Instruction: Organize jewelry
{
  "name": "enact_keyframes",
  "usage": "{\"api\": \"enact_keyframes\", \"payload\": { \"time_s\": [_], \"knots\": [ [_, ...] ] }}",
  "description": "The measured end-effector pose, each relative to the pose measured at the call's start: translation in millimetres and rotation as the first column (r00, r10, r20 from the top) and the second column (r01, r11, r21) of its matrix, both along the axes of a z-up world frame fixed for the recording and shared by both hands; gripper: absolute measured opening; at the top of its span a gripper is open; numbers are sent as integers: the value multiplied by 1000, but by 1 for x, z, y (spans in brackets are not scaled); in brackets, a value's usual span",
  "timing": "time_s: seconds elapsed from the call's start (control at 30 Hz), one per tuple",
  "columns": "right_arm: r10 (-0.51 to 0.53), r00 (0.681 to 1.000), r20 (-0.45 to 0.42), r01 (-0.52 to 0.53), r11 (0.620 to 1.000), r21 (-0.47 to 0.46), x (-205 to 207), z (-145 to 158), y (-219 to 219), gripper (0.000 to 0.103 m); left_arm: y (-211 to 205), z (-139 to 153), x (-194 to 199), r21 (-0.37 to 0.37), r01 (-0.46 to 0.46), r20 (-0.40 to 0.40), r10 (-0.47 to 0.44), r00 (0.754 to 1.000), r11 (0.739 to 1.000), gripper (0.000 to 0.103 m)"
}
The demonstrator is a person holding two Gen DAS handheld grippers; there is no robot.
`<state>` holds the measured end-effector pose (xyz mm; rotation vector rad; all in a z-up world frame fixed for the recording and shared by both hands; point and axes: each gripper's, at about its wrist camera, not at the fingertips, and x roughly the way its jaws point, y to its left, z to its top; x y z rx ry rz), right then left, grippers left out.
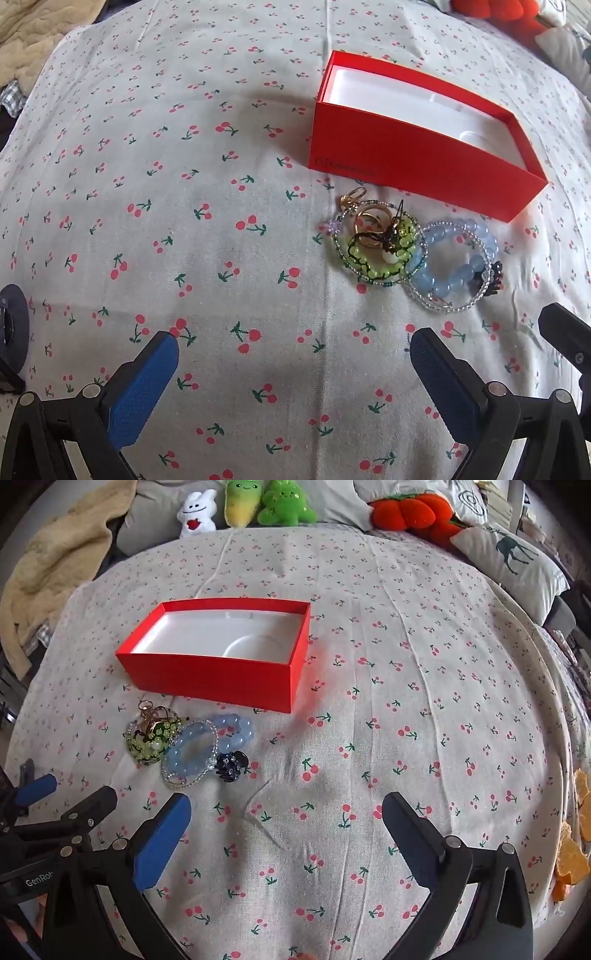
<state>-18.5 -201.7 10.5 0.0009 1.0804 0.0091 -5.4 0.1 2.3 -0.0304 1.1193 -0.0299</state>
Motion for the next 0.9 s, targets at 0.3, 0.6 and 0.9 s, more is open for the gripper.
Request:
{"api": "enact_keyframes", "payload": {
  "time_s": [0.3, 0.6, 0.9],
  "knots": [
    [-8, 1000, 2, 8, 1000, -5, 0, 0, 1, 103, -2, 8, -2, -1, 9, 24, -8, 1000, 1000, 103],
    [-5, 1000, 2, 5, 1000, -14, 0, -2, 2, 103, 1, 13, -2, -1, -3, 44, 3, 999, 1000, 103],
    [-8, 1000, 6, 8, 1000, -28, 0, -1, 3, 103, 2, 12, -3, -4, -1, 42, 1, 999, 1000, 103]
  ]
}}
